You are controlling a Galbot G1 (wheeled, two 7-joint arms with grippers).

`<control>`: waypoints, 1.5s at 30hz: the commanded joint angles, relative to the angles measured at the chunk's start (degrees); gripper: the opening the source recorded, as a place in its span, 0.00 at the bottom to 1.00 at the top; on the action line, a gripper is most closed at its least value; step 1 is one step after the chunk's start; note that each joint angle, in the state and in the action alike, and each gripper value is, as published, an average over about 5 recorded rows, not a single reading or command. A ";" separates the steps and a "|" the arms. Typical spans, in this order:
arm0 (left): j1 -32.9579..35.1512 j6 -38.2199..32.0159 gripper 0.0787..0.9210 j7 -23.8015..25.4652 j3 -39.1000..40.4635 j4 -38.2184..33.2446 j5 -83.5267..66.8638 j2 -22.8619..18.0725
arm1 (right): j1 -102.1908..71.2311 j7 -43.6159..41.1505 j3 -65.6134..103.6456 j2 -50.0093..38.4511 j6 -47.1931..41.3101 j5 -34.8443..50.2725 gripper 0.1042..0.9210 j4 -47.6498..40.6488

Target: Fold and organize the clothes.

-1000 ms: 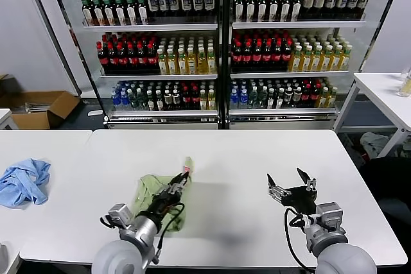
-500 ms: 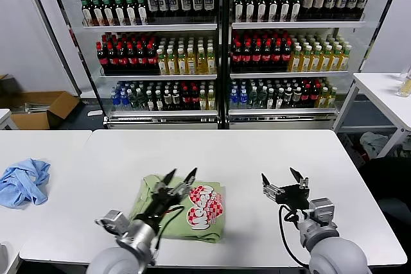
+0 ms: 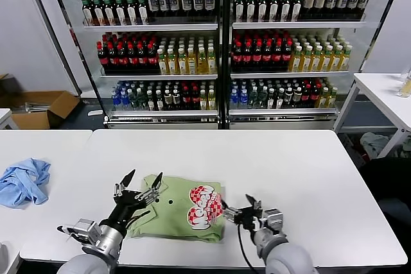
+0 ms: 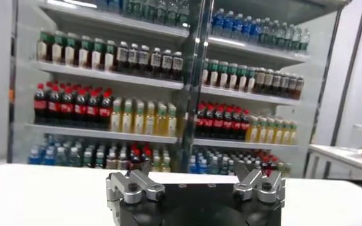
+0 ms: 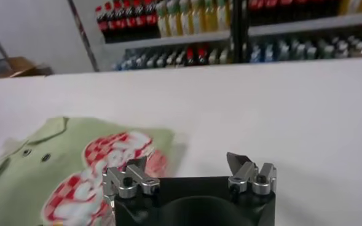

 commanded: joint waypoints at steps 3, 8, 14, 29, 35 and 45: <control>0.72 -1.76 0.88 0.58 -3.34 2.41 3.99 0.97 | 2.20 -0.36 -6.82 2.75 0.04 2.79 0.88 -5.46; 0.78 -1.47 0.88 0.47 -3.36 3.17 4.03 0.61 | 2.71 -0.29 -6.42 2.71 0.05 5.29 0.80 -5.60; 0.79 -1.26 0.88 0.49 -3.12 3.55 4.03 -0.07 | 3.10 -0.34 -6.26 3.05 0.05 6.34 0.59 -6.35; 0.06 -3.42 0.88 0.83 -2.28 4.17 3.99 -0.02 | 4.07 -2.51 -0.89 1.01 0.73 1.98 0.06 0.49; -0.91 -10.25 0.88 1.50 -1.12 7.43 11.11 0.19 | 4.36 -6.34 8.10 -6.33 0.08 -0.63 0.01 3.40; -3.24 -19.90 0.88 0.61 1.42 11.70 25.14 -1.12 | 3.17 -14.24 13.90 -8.98 1.52 -7.51 0.01 -6.66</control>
